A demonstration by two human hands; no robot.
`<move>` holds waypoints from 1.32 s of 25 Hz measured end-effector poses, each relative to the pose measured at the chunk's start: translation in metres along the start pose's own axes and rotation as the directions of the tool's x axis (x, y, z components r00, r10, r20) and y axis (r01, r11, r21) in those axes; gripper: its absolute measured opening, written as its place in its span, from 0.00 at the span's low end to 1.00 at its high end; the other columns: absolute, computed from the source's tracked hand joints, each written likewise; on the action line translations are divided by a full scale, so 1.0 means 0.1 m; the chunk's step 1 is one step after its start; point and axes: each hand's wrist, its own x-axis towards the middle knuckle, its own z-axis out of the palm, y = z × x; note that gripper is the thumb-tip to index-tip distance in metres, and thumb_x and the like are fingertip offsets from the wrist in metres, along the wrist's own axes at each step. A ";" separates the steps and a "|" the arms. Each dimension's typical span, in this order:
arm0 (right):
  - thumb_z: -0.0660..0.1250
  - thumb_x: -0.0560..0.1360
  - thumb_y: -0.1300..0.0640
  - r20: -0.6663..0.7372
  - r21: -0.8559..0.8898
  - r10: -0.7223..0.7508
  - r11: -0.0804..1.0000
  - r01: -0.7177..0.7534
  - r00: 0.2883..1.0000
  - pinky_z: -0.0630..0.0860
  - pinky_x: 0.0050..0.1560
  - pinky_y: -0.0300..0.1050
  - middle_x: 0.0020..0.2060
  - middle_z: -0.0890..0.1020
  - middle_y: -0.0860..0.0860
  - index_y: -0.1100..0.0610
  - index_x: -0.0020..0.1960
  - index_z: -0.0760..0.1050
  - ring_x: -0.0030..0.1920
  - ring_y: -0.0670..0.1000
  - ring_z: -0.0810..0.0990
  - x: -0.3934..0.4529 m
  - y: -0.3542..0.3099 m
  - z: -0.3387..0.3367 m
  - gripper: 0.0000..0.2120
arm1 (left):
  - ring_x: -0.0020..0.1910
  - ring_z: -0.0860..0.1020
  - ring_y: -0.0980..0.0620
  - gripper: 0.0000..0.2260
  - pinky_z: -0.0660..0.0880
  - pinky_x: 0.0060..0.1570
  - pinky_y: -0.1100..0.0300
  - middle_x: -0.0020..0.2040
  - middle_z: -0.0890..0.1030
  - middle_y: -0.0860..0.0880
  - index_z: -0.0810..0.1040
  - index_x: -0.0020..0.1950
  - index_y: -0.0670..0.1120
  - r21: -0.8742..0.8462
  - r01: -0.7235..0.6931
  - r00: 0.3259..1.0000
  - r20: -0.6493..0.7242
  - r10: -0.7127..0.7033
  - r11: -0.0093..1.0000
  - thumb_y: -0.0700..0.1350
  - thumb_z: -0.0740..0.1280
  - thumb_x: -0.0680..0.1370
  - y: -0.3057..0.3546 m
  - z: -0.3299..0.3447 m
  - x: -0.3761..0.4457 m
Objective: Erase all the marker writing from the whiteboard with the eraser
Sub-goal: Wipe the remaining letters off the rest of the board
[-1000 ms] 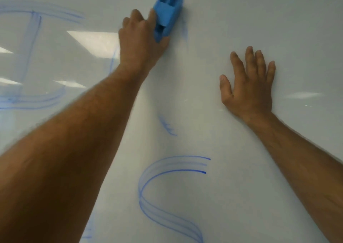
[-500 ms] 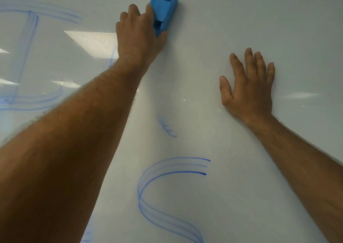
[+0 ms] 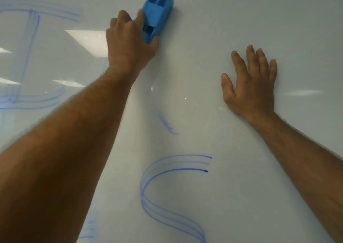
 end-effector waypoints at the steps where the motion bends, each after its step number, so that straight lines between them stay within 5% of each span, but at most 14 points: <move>1: 0.52 0.80 0.41 -0.003 0.000 0.001 1.000 -0.001 1.000 0.49 0.77 0.69 0.79 0.61 0.62 0.55 0.79 0.63 0.80 0.64 0.56 0.00 0.00 0.00 0.32 | 0.60 0.72 0.40 0.28 0.72 0.57 0.49 0.62 0.74 0.38 0.68 0.76 0.44 -0.023 0.043 0.999 0.021 -0.042 0.999 0.57 0.67 0.80 -0.03 -0.01 -0.02; 4: 0.52 0.80 0.41 -0.012 -0.002 -0.004 1.000 0.004 1.000 0.49 0.77 0.70 0.79 0.61 0.62 0.55 0.79 0.63 0.79 0.64 0.57 0.00 0.00 0.01 0.31 | 0.52 0.75 0.37 0.28 0.74 0.52 0.46 0.57 0.77 0.37 0.71 0.74 0.44 -0.124 -0.289 0.957 -0.046 0.286 0.949 0.56 0.67 0.78 -0.05 0.00 -0.26; 6: 0.52 0.80 0.41 -0.014 0.002 -0.011 1.000 0.011 1.000 0.50 0.77 0.70 0.79 0.62 0.62 0.55 0.79 0.63 0.79 0.65 0.58 0.00 -0.01 0.00 0.31 | 0.46 0.76 0.37 0.26 0.74 0.46 0.45 0.53 0.79 0.38 0.74 0.73 0.44 -0.144 -0.604 0.797 -0.101 0.596 0.784 0.56 0.68 0.78 -0.08 0.08 -0.46; 8: 0.52 0.80 0.41 -0.006 0.005 -0.009 1.000 0.009 1.000 0.50 0.77 0.70 0.79 0.61 0.62 0.55 0.79 0.63 0.79 0.64 0.57 0.00 -0.01 0.00 0.31 | 0.43 0.75 0.40 0.25 0.72 0.43 0.48 0.52 0.79 0.39 0.75 0.72 0.44 -0.136 -0.729 0.683 -0.084 0.725 0.671 0.55 0.67 0.79 -0.12 0.09 -0.59; 10: 0.52 0.80 0.41 0.002 0.000 -0.008 1.000 0.008 1.000 0.49 0.77 0.69 0.79 0.61 0.62 0.55 0.79 0.63 0.79 0.64 0.57 -0.01 -0.01 -0.01 0.31 | 0.43 0.75 0.39 0.25 0.73 0.42 0.47 0.52 0.79 0.39 0.75 0.72 0.44 -0.137 -0.660 0.751 -0.113 0.650 0.739 0.56 0.68 0.79 -0.19 0.07 -0.64; 13: 0.52 0.80 0.41 -0.002 -0.004 -0.006 1.000 0.006 1.000 0.50 0.77 0.69 0.79 0.61 0.62 0.55 0.79 0.63 0.79 0.64 0.57 -0.01 -0.01 -0.01 0.31 | 0.47 0.76 0.39 0.27 0.74 0.49 0.46 0.53 0.79 0.38 0.75 0.72 0.43 -0.164 -0.306 0.950 -0.119 0.289 0.938 0.56 0.69 0.77 -0.33 0.03 -0.68; 15: 0.52 0.80 0.41 -0.003 -0.001 -0.004 1.000 0.004 1.000 0.49 0.77 0.69 0.79 0.61 0.62 0.55 0.79 0.63 0.79 0.64 0.57 -0.02 -0.02 -0.01 0.31 | 0.46 0.76 0.38 0.27 0.74 0.50 0.46 0.52 0.78 0.38 0.76 0.72 0.42 -0.186 -0.254 0.964 -0.123 0.234 0.949 0.55 0.70 0.77 -0.35 0.01 -0.80; 17: 0.52 0.81 0.42 -0.006 0.002 -0.006 1.000 0.006 1.000 0.50 0.77 0.69 0.79 0.62 0.62 0.55 0.79 0.63 0.79 0.64 0.57 -0.02 -0.02 -0.01 0.31 | 0.43 0.76 0.38 0.26 0.75 0.45 0.45 0.50 0.79 0.38 0.77 0.71 0.41 -0.197 -0.444 0.895 -0.148 0.422 0.874 0.54 0.70 0.77 -0.33 -0.01 -1.01; 20: 0.53 0.81 0.42 -0.009 0.004 -0.008 1.000 0.008 1.000 0.50 0.77 0.69 0.79 0.62 0.62 0.55 0.79 0.63 0.79 0.64 0.58 -0.02 -0.02 -0.01 0.30 | 0.41 0.76 0.41 0.25 0.71 0.42 0.49 0.49 0.80 0.39 0.78 0.70 0.41 -0.275 -0.715 0.689 -0.120 0.715 0.642 0.53 0.71 0.77 -0.26 -0.06 -1.42; 23: 0.54 0.81 0.42 -0.009 0.001 -0.005 1.000 0.005 1.000 0.50 0.77 0.68 0.78 0.62 0.63 0.55 0.79 0.64 0.79 0.65 0.58 -0.01 -0.01 -0.02 0.30 | 0.42 0.74 0.43 0.24 0.69 0.43 0.52 0.49 0.81 0.40 0.78 0.70 0.42 -0.283 -0.810 0.556 -0.091 0.827 0.514 0.52 0.71 0.77 -0.26 -0.11 -1.62; 25: 0.54 0.81 0.43 -0.009 0.002 -0.007 1.000 0.007 1.000 0.51 0.77 0.68 0.78 0.62 0.63 0.56 0.78 0.64 0.78 0.65 0.59 -0.01 -0.01 -0.02 0.30 | 0.43 0.75 0.43 0.24 0.68 0.43 0.51 0.50 0.80 0.40 0.78 0.71 0.42 -0.249 -0.785 0.601 -0.084 0.795 0.567 0.53 0.70 0.78 -0.39 -0.12 -1.52; 30: 0.54 0.81 0.43 -0.010 0.001 0.002 1.000 -0.002 1.000 0.51 0.77 0.68 0.78 0.63 0.63 0.56 0.78 0.64 0.78 0.65 0.59 -0.04 -0.04 -0.03 0.30 | 0.43 0.76 0.38 0.26 0.71 0.44 0.47 0.52 0.79 0.38 0.76 0.71 0.42 -0.133 -0.359 0.932 -0.105 0.347 0.924 0.55 0.68 0.78 -0.59 -0.11 -1.16; 32: 0.54 0.81 0.43 -0.005 0.007 0.010 1.000 -0.010 1.000 0.51 0.78 0.67 0.78 0.62 0.62 0.56 0.78 0.64 0.78 0.65 0.59 -0.06 -0.05 -0.03 0.30 | 0.42 0.75 0.39 0.26 0.73 0.43 0.46 0.51 0.79 0.38 0.76 0.71 0.42 -0.178 -0.407 0.913 -0.121 0.390 0.896 0.55 0.69 0.77 -0.52 -0.10 -1.20; 33: 0.54 0.80 0.42 0.001 0.011 0.013 1.000 -0.013 1.000 0.50 0.78 0.68 0.78 0.62 0.62 0.56 0.79 0.64 0.79 0.65 0.59 -0.07 -0.06 -0.04 0.30 | 0.42 0.75 0.39 0.25 0.73 0.42 0.46 0.51 0.79 0.39 0.75 0.71 0.43 -0.209 -0.528 0.850 -0.130 0.511 0.823 0.55 0.69 0.78 -0.49 -0.09 -1.27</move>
